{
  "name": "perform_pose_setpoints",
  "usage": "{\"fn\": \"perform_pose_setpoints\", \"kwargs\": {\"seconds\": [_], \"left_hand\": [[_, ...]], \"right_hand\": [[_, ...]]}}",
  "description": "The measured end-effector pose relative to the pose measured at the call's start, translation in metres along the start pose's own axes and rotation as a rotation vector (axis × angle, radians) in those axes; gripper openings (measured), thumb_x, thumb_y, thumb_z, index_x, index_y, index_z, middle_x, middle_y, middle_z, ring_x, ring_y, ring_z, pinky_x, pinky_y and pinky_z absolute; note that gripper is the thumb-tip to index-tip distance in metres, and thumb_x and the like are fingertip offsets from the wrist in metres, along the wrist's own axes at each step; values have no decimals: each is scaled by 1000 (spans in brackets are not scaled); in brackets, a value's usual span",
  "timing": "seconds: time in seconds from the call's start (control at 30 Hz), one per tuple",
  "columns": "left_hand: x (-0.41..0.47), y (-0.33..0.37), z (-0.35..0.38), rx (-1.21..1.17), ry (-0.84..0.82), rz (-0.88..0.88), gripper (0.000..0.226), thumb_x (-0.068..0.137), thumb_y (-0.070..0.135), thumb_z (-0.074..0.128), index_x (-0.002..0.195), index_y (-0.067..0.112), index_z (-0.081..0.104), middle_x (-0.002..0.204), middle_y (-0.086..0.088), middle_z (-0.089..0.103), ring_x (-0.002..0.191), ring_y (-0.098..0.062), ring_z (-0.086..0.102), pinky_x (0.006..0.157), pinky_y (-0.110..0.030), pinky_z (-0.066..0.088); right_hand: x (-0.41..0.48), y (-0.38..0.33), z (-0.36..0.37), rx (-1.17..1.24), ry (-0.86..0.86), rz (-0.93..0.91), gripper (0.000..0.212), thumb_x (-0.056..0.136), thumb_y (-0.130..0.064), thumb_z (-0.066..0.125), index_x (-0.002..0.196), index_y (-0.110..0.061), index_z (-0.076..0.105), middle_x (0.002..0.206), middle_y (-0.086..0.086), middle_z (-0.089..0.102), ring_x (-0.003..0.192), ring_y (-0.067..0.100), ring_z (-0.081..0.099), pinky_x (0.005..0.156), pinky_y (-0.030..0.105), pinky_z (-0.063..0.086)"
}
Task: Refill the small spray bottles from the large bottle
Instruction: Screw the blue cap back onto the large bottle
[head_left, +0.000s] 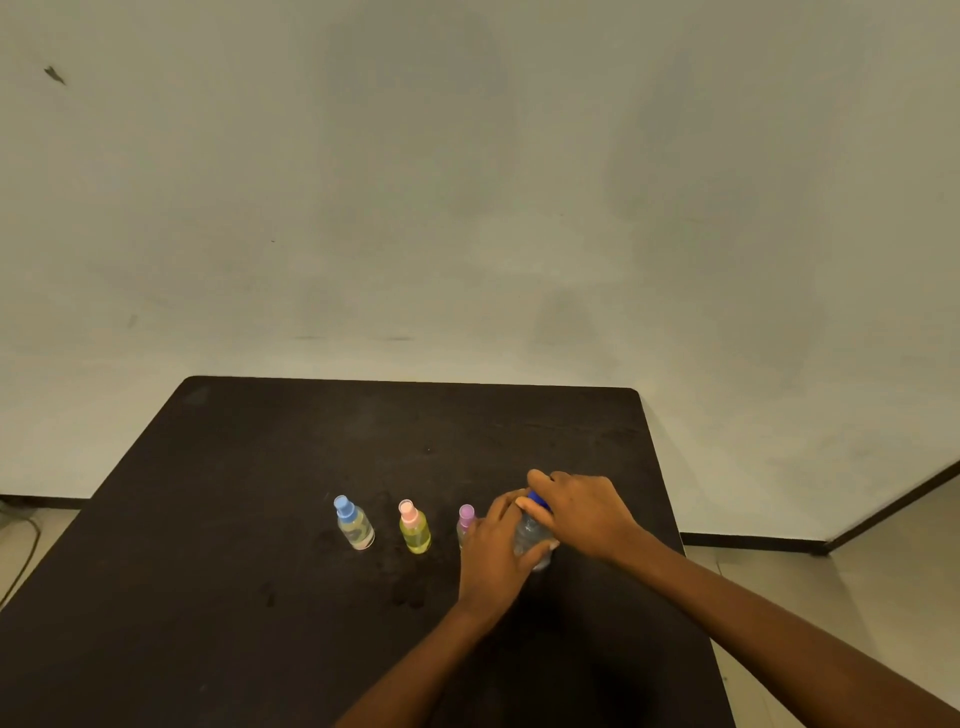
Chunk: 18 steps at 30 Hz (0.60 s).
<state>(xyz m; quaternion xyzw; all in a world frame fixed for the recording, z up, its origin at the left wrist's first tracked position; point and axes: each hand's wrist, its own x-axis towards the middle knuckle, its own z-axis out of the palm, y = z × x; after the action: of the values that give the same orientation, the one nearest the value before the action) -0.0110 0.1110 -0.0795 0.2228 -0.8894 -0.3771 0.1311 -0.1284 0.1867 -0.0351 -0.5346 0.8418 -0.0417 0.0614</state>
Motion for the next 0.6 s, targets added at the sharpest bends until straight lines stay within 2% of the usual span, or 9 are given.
{"fn": "perform_pose_setpoints", "kwargs": {"seconds": [0.13, 0.23, 0.3, 0.4, 0.43, 0.5, 0.6], "left_hand": [[2, -3, 1, -1, 5, 2, 67, 70, 60, 42, 122, 20, 54, 123, 1, 59, 115, -11, 54, 106, -42, 36], [2, -5, 2, -21, -6, -10, 62, 72, 57, 50, 122, 20, 54, 123, 0, 59, 115, -12, 54, 108, -41, 35], [2, -3, 3, -99, -27, -39, 59, 75, 56, 48, 123, 22, 51, 123, -1, 59, 114, -10, 53, 109, -39, 34], [2, 2, 1, -156, -92, -78, 62, 81, 56, 49, 127, 15, 48, 126, -2, 56, 119, -8, 47, 113, -39, 27], [3, 1, 1, -150, -82, -74, 61, 79, 53, 55, 127, 15, 49, 126, -1, 56, 120, -10, 48, 112, -39, 28], [4, 2, 0, -169, -76, -89, 50, 81, 30, 66, 126, 16, 49, 123, 0, 57, 116, -6, 48, 109, -33, 32], [7, 0, 2, -244, -44, -124, 48, 77, 16, 70, 116, 29, 46, 108, 16, 55, 103, 4, 50, 103, -29, 40]], "right_hand": [[1, -1, 4, 17, 3, 24, 32, 94, -49, 35, 108, -22, 45, 101, 1, 62, 84, 13, 60, 72, 24, 48], [0, -2, 3, 18, 6, 33, 32, 93, -49, 37, 109, -21, 45, 103, 1, 61, 86, 13, 60, 72, 23, 46], [0, -2, 3, 1, 2, 46, 33, 93, -48, 37, 110, -20, 44, 103, 2, 61, 87, 14, 59, 73, 23, 45], [1, -5, 5, -22, 39, 90, 36, 93, -50, 37, 110, -20, 45, 103, 2, 60, 88, 15, 58, 74, 25, 46], [1, -6, 6, -32, 58, 108, 36, 93, -51, 36, 109, -20, 46, 103, 1, 60, 87, 14, 58, 74, 25, 47], [1, -9, 8, -42, 90, 149, 38, 92, -52, 36, 108, -20, 48, 103, 0, 58, 86, 13, 56, 72, 25, 47], [1, -12, 8, -31, 121, 190, 39, 90, -54, 38, 108, -21, 49, 106, -1, 52, 87, 12, 52, 72, 23, 47]]}}
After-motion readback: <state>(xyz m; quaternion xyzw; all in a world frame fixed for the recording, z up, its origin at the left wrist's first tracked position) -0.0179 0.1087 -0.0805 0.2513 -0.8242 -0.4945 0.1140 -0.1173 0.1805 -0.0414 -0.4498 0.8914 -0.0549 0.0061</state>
